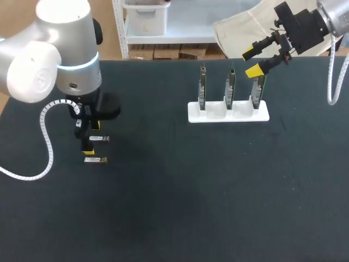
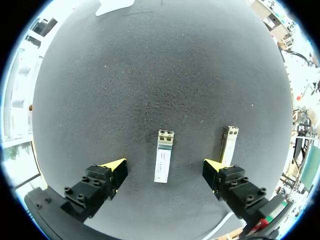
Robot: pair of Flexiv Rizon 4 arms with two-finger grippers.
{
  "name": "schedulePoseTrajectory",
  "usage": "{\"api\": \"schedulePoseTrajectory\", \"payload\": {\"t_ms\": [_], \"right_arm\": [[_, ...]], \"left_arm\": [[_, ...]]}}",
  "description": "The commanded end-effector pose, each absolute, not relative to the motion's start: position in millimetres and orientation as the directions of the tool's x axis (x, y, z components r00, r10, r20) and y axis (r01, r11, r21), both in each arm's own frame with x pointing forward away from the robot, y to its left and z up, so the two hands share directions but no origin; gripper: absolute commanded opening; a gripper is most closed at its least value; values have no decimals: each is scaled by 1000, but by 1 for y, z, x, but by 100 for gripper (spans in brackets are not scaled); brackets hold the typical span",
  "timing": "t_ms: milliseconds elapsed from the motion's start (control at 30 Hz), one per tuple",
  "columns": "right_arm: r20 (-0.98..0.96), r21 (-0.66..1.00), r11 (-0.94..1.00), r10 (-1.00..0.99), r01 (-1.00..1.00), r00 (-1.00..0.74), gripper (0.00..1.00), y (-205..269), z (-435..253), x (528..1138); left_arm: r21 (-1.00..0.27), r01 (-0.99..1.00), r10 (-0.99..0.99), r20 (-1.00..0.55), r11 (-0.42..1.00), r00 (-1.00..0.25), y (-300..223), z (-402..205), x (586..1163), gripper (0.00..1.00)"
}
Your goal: Pick up the optical module with the left hand, and insert it into the network port with the right hand.
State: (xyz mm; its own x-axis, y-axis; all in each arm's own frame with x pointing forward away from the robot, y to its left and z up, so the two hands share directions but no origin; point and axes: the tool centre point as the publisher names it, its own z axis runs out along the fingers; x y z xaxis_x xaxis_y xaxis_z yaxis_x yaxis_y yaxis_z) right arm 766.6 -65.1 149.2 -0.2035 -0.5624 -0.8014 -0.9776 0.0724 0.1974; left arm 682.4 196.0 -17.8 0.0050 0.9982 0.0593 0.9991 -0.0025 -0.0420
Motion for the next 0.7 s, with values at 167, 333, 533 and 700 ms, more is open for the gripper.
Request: {"api": "schedulePoseTrajectory", "payload": {"t_ms": [167,333,533,700], "right_arm": [[-802,194,75,-562,-978,-203,100,-65,149,765],[-802,194,75,-562,-978,-203,100,-65,149,765],[-802,194,75,-562,-978,-203,100,-65,149,765],[-802,194,75,-562,-978,-203,100,-65,149,765]], "left_arm": [[-58,998,999,48,4,-1,197,-20,685,100],[-60,998,999,44,11,-8,198,-20,685,78],[-65,998,999,50,23,-20,199,-22,685,0],[-68,997,998,49,31,-28,200,-23,684,0]]}}
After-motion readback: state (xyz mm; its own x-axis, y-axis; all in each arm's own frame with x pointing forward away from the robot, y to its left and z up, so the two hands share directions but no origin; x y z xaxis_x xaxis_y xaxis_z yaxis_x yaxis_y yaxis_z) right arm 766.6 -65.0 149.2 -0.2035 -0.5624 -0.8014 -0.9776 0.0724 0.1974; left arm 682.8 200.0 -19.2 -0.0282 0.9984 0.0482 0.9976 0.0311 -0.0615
